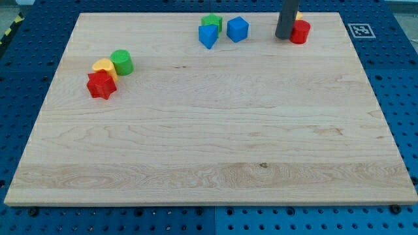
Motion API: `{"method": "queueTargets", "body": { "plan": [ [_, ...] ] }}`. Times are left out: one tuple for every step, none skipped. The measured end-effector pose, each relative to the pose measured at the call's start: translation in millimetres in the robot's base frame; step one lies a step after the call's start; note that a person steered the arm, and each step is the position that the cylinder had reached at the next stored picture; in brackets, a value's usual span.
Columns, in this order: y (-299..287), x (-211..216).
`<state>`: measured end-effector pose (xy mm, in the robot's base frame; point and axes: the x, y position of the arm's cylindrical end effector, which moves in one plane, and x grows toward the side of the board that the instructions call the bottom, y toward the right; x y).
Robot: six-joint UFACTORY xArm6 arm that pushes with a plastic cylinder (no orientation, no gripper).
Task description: Separate the green star and the blue cube
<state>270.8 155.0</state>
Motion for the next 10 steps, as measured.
{"method": "queueTargets", "body": {
  "plan": [
    [-7,-8],
    [-16,-40],
    [-56,-48],
    [-128,-48],
    [-136,-48],
    [-139,-47],
    [-150,-25],
    [-151,-3],
    [-136,-8],
    [-136,-8]
  ]
}}
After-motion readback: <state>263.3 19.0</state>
